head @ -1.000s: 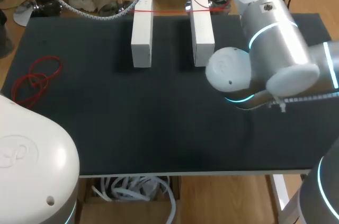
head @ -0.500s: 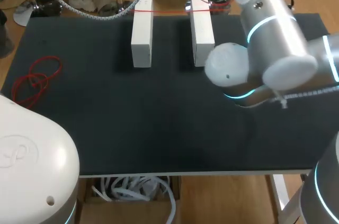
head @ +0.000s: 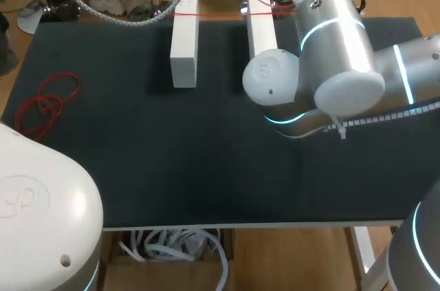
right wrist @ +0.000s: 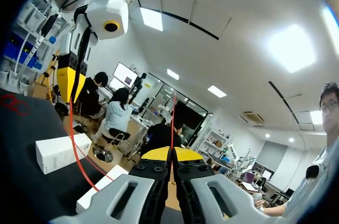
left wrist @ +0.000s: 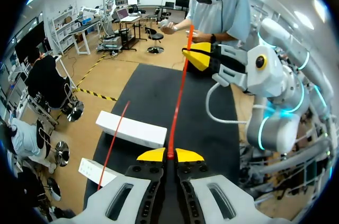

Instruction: Grab the tape and strap the tape.

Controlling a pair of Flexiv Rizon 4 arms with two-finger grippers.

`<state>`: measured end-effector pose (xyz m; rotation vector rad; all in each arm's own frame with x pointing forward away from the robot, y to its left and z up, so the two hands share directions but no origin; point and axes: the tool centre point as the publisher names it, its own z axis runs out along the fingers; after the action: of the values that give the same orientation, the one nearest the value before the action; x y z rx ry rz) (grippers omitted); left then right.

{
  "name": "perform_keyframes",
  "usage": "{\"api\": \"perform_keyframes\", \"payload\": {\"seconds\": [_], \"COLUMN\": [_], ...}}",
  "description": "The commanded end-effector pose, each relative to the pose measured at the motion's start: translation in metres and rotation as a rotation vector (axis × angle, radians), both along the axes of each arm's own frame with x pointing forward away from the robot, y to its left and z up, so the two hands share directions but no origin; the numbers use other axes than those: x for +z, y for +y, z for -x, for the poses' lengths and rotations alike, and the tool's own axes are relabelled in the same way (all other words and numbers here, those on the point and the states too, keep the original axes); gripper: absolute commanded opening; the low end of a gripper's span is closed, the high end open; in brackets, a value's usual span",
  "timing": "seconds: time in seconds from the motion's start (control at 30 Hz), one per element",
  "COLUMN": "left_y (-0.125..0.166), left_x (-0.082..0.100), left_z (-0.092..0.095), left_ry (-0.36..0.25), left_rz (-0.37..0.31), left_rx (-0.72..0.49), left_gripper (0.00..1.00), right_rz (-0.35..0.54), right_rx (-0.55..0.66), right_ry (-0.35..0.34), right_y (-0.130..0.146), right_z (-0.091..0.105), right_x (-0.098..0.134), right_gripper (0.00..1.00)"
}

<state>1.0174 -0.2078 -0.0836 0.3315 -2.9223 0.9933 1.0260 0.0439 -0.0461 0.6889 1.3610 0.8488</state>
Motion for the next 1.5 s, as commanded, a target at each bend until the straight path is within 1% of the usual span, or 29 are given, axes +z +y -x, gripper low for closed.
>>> {"api": "perform_keyframes", "payload": {"seconds": [0.03, 0.1, 0.13, 0.17, 0.2, 0.23, 0.27, 0.3, 0.33, 0.4, 0.43, 0.47, 0.5, 0.53, 0.57, 0.6, 0.67, 0.7, 0.73, 0.8, 0.83, 0.87, 0.9, 1.03, 1.17, 1.23, 1.27, 1.3, 1.5], "left_y": [0.001, 0.001, 0.001, 0.001, 0.001, 0.001, 0.001, 0.001, 0.001, 0.001, 0.001, 0.001, 0.001, 0.001, 0.001, 0.001, 0.001, 0.001, 0.001, 0.001, 0.001, 0.001, 0.001, 0.001, 0.001, 0.001, 0.001, 0.001, 0.001], "left_x": [0.000, 0.000, 0.000, 0.000, 0.000, 0.000, 0.000, 0.000, 0.000, 0.000, 0.000, 0.000, 0.000, 0.000, 0.000, 0.000, 0.000, 0.000, 0.000, 0.000, 0.000, 0.000, 0.000, 0.000, 0.000, 0.000, 0.000, 0.000, 0.000], "left_z": [0.001, 0.001, 0.001, 0.001, 0.001, 0.001, 0.001, 0.001, 0.001, 0.001, 0.001, 0.001, 0.001, 0.001, 0.001, 0.001, 0.001, 0.001, 0.001, 0.001, 0.001, 0.001, 0.001, 0.001, 0.001, 0.001, 0.001, 0.001, 0.001], "left_ry": [-0.001, -0.001, -0.001, -0.001, -0.001, -0.001, -0.001, -0.001, -0.001, -0.001, -0.001, -0.001, -0.001, -0.001, -0.001, -0.001, -0.001, -0.001, -0.001, -0.001, -0.001, -0.001, -0.001, -0.001, -0.001, -0.001, -0.001, -0.001, -0.001], "left_rz": [0.000, 0.000, 0.000, 0.000, 0.000, 0.000, 0.000, 0.000, 0.000, 0.000, 0.000, 0.000, 0.000, 0.000, 0.000, 0.000, 0.000, 0.000, 0.000, 0.000, 0.000, 0.000, 0.000, 0.000, 0.000, 0.000, 0.000, 0.000, 0.000], "left_rx": [0.002, 0.002, 0.002, 0.002, 0.002, 0.002, 0.002, 0.002, 0.002, 0.002, 0.002, 0.002, 0.002, 0.002, 0.002, 0.002, 0.002, 0.002, 0.002, 0.002, 0.002, 0.002, 0.002, 0.002, 0.002, 0.002, 0.002, 0.002, 0.002], "left_gripper": [0.00, 0.00, 0.00, 0.00, 0.00, 0.00, 0.00, 0.00, 0.00, 0.00, 0.00, 0.00, 0.00, 0.00, 0.00, 0.00, 0.00, 0.00, 0.00, 0.00, 0.00, 0.00, 0.00, 0.00, 0.00, 0.00, 0.00, 0.00, 0.00], "right_rz": [0.001, 0.001, 0.027, 0.068, 0.115, 0.152, 0.231, 0.295, 0.313, 0.400, 0.425, 0.478, 0.503, 0.522, 0.559, 0.578, 0.642, 0.664, 0.713, 0.741, 0.778, 0.791, 0.826, 0.906, 0.972, 0.979, 0.978, 0.942, 0.942], "right_rx": [-0.003, -0.003, -0.012, -0.016, -0.005, -0.018, -0.006, 0.010, -0.006, 0.017, 0.026, 0.033, 0.026, 0.032, 0.024, 0.040, 0.036, 0.045, 0.029, 0.013, -0.017, -0.031, -0.057, -0.140, -0.176, -0.161, -0.175, -0.152, -0.152], "right_ry": [0.004, 0.004, 0.021, 0.014, -0.030, -0.006, -0.005, -0.045, -0.011, -0.066, -0.062, -0.116, -0.090, -0.103, -0.132, -0.100, -0.129, -0.118, -0.129, -0.130, -0.137, -0.128, -0.124, -0.100, -0.069, -0.047, -0.070, -0.048, -0.048], "right_y": [0.001, 0.001, 0.001, 0.002, 0.004, 0.005, 0.006, 0.008, 0.010, 0.013, 0.014, 0.016, 0.017, 0.017, 0.018, 0.018, 0.019, 0.020, 0.021, 0.022, 0.023, 0.023, 0.024, 0.027, 0.031, 0.033, 0.034, 0.034, 0.034], "right_z": [0.001, 0.001, 0.002, 0.002, 0.003, 0.002, 0.001, 0.002, 0.000, 0.000, 0.000, 0.001, 0.002, 0.001, 0.002, 0.002, 0.002, 0.002, 0.001, 0.001, 0.000, -0.001, -0.002, -0.005, -0.005, -0.004, -0.004, -0.005, -0.005], "right_x": [0.002, 0.002, 0.002, 0.002, 0.002, 0.003, 0.003, 0.002, 0.004, 0.006, 0.008, 0.008, 0.009, 0.011, 0.012, 0.013, 0.015, 0.016, 0.016, 0.016, 0.015, 0.014, 0.013, 0.013, 0.014, 0.016, 0.016, 0.017, 0.017], "right_gripper": [0.00, 0.00, 0.00, 0.00, 0.00, 0.00, 0.00, 0.00, 0.00, 0.00, 0.00, 0.00, 0.00, 0.00, 0.00, 0.00, 0.00, 0.00, 0.00, 0.00, 0.00, 0.00, 0.00, 0.00, 0.00, 0.00, 0.00, 0.00, 0.00]}}
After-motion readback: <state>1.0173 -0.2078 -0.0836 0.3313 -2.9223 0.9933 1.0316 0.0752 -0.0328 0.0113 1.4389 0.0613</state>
